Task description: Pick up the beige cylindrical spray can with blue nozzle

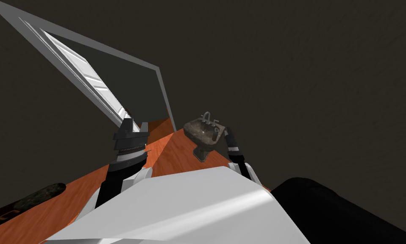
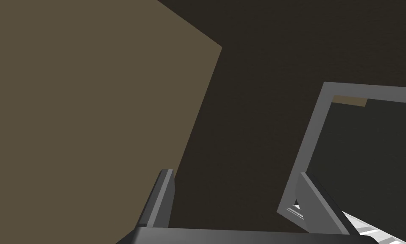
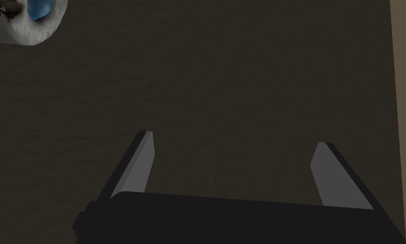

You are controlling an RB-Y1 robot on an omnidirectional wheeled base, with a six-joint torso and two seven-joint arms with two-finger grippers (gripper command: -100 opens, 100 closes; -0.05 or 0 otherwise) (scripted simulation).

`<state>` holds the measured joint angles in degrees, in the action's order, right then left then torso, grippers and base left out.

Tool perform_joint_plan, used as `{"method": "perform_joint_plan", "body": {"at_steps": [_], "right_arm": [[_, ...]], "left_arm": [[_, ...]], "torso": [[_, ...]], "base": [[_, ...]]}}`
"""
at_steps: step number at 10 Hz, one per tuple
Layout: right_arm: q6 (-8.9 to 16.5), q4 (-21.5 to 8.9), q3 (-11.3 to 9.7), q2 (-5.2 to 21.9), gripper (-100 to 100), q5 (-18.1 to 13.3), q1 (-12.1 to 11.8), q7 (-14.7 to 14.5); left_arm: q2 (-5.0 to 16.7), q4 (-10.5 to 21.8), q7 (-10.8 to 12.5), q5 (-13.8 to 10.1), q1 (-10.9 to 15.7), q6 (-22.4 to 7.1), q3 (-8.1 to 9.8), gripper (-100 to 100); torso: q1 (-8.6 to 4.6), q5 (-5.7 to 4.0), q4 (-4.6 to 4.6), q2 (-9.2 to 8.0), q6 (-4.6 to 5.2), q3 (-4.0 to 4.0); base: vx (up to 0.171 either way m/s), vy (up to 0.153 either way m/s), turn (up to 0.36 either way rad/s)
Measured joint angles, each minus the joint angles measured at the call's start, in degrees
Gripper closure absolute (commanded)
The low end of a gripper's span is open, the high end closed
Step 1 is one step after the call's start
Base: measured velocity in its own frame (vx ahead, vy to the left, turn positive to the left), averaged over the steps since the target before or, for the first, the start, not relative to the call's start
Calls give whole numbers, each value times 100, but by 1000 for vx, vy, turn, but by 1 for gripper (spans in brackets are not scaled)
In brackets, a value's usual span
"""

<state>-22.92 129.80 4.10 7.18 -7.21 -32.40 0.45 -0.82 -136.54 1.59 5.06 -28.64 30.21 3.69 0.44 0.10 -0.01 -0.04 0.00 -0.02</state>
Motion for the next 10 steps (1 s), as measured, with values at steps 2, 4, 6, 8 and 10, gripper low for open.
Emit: {"method": "perform_joint_plan", "body": {"at_steps": [2,4,6,8,10], "right_arm": [[1,-174,113,106,-100,-245,-108,-166],[17,-365,187,131,-100,-547,-211,-385],[-5,-513,317,175,-100,-823,-385,-570],[52,-684,390,169,-100,-1141,-475,-802],[81,-828,490,204,-100,-1424,-579,-1004]], "left_arm": [[0,0,0,0,0,0,0,0],[0,0,0,0,0,0,0,0],[0,0,0,0,0,0,0,0],[0,0,0,0,0,0,0,0],[0,0,0,0,0,0,0,0]], "torso": [[-3,0,-1,-7,0,-3],[4,1,-1,-5,0,-3],[2,1,-2,-10,0,-6],[-1,1,0,0,0,0],[-6,0,1,8,-1,5]], "base": [[-29,110,-33],[-21,115,-36],[-30,120,-44],[-2,107,-47],[13,103,-56]]}}
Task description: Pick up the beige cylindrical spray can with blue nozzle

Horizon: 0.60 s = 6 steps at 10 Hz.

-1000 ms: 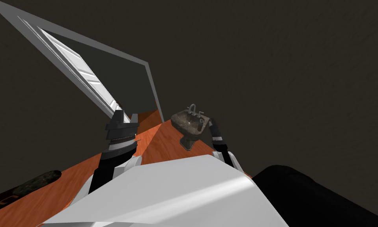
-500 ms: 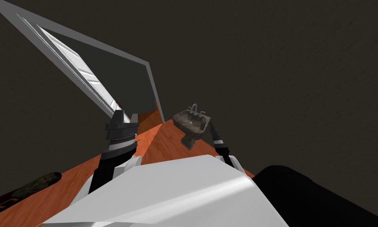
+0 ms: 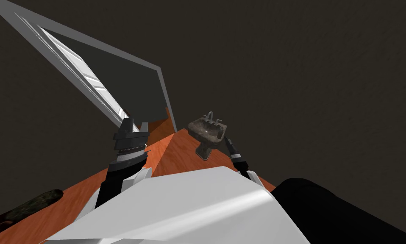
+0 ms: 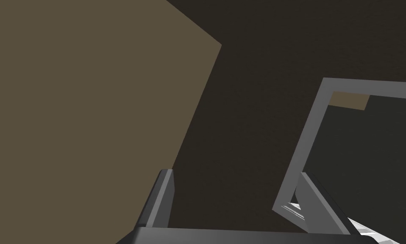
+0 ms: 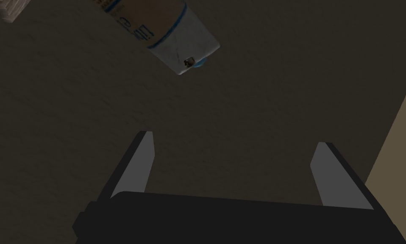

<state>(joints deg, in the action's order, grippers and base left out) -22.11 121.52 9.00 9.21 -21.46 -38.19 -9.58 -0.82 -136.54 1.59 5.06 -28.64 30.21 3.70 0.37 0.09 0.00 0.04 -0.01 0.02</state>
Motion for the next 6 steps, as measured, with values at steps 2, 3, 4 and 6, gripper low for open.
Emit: {"method": "perform_joint_plan", "body": {"at_steps": [2,3,4,6], "right_arm": [[79,-114,66,46,-100,-278,-53,-204],[70,-185,113,70,-100,-394,-106,-310],[106,-190,120,89,-100,-525,-148,-416],[127,-328,172,149,-100,-745,-144,-638]], "left_arm": [[0,0,0,0,0,0,0,0],[0,0,0,0,0,0,0,0],[0,0,0,0,0,0,0,0],[0,0,0,0,-1,0,0,0]], "torso": [[1,1,1,2,0,1],[-3,0,1,2,1,1],[-5,-1,2,11,0,6],[-9,-2,4,20,0,11]], "base": [[12,95,-70],[42,83,-80],[47,78,-86],[64,77,-101]]}}
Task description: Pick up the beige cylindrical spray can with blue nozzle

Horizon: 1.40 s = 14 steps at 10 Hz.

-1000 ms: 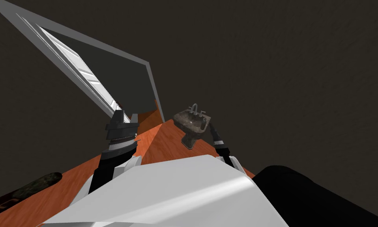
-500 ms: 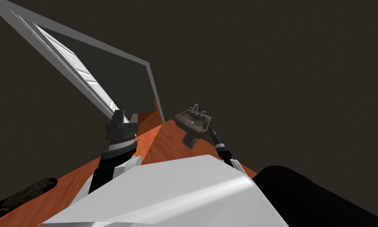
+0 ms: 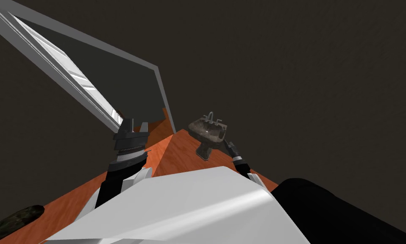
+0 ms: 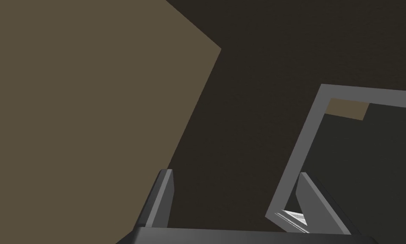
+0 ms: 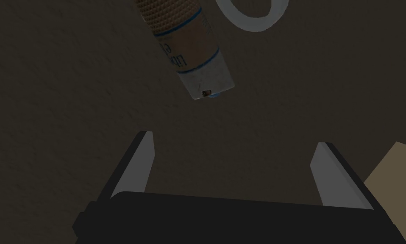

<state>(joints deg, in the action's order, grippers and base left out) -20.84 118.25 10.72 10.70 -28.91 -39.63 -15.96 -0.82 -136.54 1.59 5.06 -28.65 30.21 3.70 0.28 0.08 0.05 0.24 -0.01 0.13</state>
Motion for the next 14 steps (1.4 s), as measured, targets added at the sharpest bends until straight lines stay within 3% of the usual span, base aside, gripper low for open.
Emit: {"method": "perform_joint_plan", "body": {"at_steps": [7,14], "right_arm": [[203,-183,28,342,-100,-645,124,-767],[415,-304,48,899,-100,-1181,338,-1486]], "left_arm": [[0,0,0,0,0,0,0,0],[1,0,0,0,-1,0,1,0]], "torso": [[-17,-4,5,21,-1,13],[-33,-7,9,37,-3,22]], "base": [[92,47,-109],[128,17,-94]]}}
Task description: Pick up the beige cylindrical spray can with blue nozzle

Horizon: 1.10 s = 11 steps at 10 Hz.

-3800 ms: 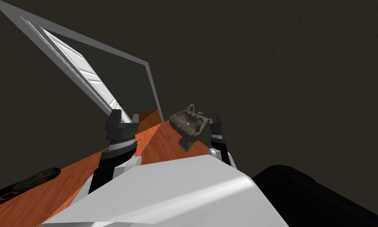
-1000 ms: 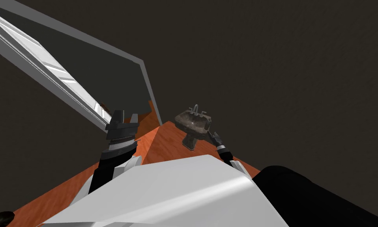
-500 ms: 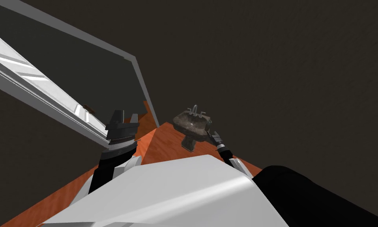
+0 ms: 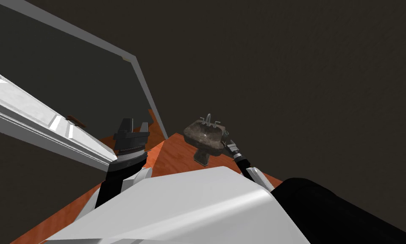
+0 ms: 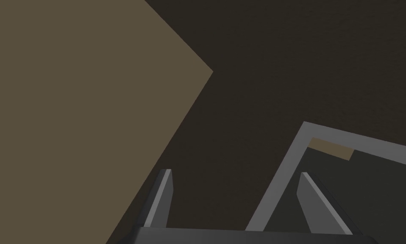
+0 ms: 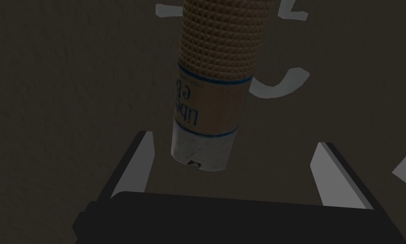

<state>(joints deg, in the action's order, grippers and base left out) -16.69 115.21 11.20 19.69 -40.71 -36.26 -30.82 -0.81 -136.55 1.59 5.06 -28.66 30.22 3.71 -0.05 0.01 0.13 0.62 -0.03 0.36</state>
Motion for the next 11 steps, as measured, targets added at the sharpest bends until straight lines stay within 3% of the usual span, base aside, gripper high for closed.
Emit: {"method": "perform_joint_plan", "body": {"at_steps": [1,2,3,5,6,8,10,11], "right_arm": [[47,2,16,105,-100,-65,25,-78],[59,4,19,116,0,-72,29,-93],[58,3,19,115,-100,-71,30,-92],[452,-180,-308,241,-100,-284,351,215],[508,-260,-358,215,-100,-309,489,246],[819,-521,-683,251,-100,-534,791,495],[861,-647,-720,231,-100,-561,1040,535],[973,-834,-873,253,-100,-700,1232,653]], "left_arm": [[0,0,0,0,0,0,0,0],[0,0,0,0,1,0,0,0],[0,0,0,0,1,0,0,0],[0,1,0,0,3,-1,0,0],[0,1,0,0,2,-1,0,0],[0,1,0,0,3,-1,0,0],[0,1,0,0,2,-1,0,0],[0,1,0,0,3,-1,0,0]], "torso": [[-8,-2,2,10,-1,6],[-7,-2,-2,-14,-1,-7],[-4,-2,-8,-38,0,-21],[-25,-6,-18,-82,0,-47],[-20,-6,-17,-78,0,-45],[-28,-7,-20,-89,0,-52],[-9,-3,-15,-65,1,-38],[-23,-6,-16,-75,0,-42]], "base": [[83,-10,-1],[14,-2,3],[-76,-43,3],[-74,-51,8],[-101,-67,4],[-72,-50,5],[-39,-34,0],[-98,-72,12]]}}
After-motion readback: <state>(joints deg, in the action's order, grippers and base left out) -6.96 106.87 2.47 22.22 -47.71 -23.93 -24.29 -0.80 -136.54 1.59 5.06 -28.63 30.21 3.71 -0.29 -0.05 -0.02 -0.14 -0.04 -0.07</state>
